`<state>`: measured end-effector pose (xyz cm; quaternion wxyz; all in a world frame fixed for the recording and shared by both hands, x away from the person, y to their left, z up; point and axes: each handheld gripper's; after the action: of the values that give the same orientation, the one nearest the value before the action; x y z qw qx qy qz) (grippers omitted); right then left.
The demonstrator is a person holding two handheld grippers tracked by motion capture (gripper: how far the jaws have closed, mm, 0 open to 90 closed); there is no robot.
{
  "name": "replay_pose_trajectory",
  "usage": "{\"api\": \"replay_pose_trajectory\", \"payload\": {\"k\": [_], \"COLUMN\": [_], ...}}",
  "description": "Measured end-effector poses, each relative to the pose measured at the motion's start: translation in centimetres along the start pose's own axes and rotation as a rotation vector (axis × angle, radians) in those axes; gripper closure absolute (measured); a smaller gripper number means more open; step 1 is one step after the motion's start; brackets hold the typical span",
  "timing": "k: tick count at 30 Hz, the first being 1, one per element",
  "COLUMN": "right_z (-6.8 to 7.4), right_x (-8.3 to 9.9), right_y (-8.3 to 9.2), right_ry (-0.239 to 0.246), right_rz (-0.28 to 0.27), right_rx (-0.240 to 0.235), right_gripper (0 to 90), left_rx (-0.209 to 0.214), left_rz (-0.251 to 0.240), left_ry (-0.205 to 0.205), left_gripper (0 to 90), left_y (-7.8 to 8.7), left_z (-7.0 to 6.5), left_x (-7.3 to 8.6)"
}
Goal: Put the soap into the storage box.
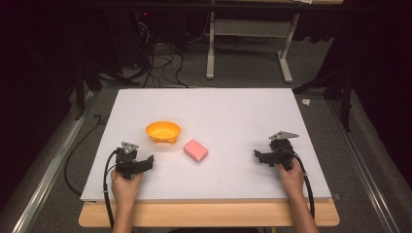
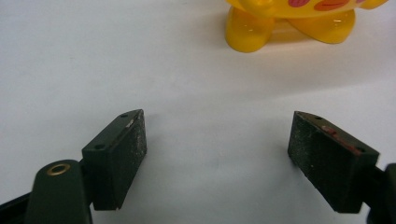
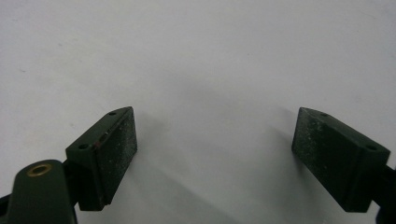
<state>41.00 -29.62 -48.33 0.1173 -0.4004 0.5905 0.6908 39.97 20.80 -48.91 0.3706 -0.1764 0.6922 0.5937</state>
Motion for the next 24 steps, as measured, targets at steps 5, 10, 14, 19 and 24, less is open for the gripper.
{"api": "replay_pose_trajectory", "payload": {"k": [5, 10, 14, 19, 24], "right_z": [0.01, -0.01, 0.00, -0.01, 0.00], "right_x": [0.01, 0.00, 0.01, 0.00, 0.00], "right_y": [0.01, 0.00, 0.01, 0.00, 0.00], "right_ry": [-0.001, 0.002, 0.000, 0.002, 0.001], "right_rz": [0.000, 0.000, 0.000, 0.000, 0.000], "right_rx": [0.000, 0.000, 0.001, 0.000, 0.001], "right_gripper": [14.7, 14.7, 14.7, 14.7, 14.7], "left_rx": [-0.003, -0.002, -0.002, -0.001, 0.001], "left_rz": [-0.001, -0.002, -0.002, 0.000, 0.001], "left_ry": [-0.002, -0.001, 0.000, 0.000, 0.001], "left_gripper": [20.1, 20.1, 20.2, 20.2, 20.5], "left_y": [0.00, 0.00, 0.00, 0.02, -0.02], "left_z": [0.00, 0.00, 0.01, 0.01, 0.02], "left_x": [0.03, 0.03, 0.04, 0.03, -0.03]}}
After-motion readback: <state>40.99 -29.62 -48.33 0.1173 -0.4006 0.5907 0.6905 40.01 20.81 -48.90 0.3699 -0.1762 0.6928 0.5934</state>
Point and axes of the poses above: each handheld gripper's, and its own axes: y roughly backward along the jaws, x roughly out of its underside, z roughly to its left, and after that the axes turned 1 degree about z, right-handed
